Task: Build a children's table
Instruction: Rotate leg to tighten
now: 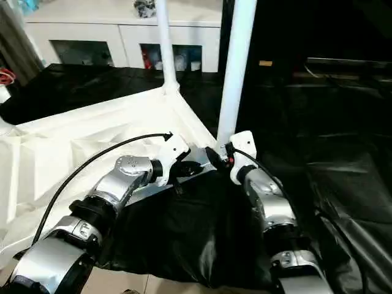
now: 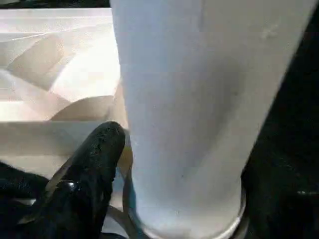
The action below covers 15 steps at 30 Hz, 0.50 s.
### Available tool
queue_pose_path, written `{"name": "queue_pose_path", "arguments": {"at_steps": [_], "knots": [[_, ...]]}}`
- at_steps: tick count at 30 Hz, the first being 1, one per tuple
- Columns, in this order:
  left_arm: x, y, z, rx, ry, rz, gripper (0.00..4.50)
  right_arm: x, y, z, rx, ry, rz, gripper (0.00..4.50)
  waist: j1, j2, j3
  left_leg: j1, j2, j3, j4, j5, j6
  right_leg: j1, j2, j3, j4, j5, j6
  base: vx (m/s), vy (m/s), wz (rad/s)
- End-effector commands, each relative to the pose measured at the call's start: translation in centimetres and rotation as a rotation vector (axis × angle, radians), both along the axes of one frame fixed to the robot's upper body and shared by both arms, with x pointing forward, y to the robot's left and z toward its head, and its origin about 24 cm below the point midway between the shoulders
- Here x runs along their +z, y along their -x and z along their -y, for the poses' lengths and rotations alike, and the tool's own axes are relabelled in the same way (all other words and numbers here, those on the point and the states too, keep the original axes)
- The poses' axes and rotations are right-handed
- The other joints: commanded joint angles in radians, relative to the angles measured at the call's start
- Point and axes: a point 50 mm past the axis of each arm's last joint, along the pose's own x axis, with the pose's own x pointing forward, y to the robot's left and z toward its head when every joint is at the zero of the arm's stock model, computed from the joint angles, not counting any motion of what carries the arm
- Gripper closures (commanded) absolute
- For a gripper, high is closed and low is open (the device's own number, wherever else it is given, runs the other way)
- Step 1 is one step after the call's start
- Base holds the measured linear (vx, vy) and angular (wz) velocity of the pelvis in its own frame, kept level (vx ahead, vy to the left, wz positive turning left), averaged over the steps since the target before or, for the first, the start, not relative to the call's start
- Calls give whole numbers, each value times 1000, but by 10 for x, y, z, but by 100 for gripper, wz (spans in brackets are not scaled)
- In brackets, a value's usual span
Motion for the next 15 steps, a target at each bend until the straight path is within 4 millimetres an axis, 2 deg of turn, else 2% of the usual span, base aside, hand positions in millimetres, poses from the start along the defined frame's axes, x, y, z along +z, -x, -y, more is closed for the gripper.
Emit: {"name": "queue_pose_path", "arguments": {"at_steps": [1, 2, 5, 6, 7, 9, 15], "knots": [[14, 5, 18, -129, 91, 51, 450, -10, 8, -12, 103, -9, -55, 65, 3, -15, -61, 5, 14, -9, -69, -225, 71, 46, -39, 22, -76, -224, -245, 0, 0, 0], [14, 6, 15, -143, 91, 50, 450, -10, 12, -5, 149, 23, -55, 41, 5, -14, -61, 6, 14, -8, -70, -225, 72, 45, -38, 22, -77, -222, -246, 0, 0, 0], [13, 7, 11, -175, 92, 47, 450, -10, 17, 1, 196, 46, -55, 28, 12, -17, -61, 5, 15, -8, -69, -216, 77, 50, -38, 22, -76, -215, -244, 0, 0, 0], [13, 8, 9, -194, 92, 44, 450, -9, 19, 5, 215, 53, -56, 9, 15, -14, -59, 5, 16, -8, -70, -217, 79, 47, -40, 23, -77, -227, -241, 0, 0, 0], [13, 9, 5, -218, 93, 40, 450, -9, 23, 9, 255, 71, -60, 9, 15, -11, -59, 6, 16, -8, -70, -223, 77, 46, -40, 23, -77, -235, -242, 0, 0, 0], [13, 11, -1, -261, 93, 30, 450, -8, 30, 17, 324, 104, -72, 3, 20, -14, -58, 9, 18, -8, -71, -240, 75, 46, -40, 23, -79, -258, -238, 0, 0, 0], [13, 17, -22, -349, 78, -1, 450, -1, 48, 28, 517, 89, -104, 3, 25, -15, -57, 2, 22, -8, -73, -235, 88, 49, -39, 23, -76, -261, -235, 0, 0, 0]]}}
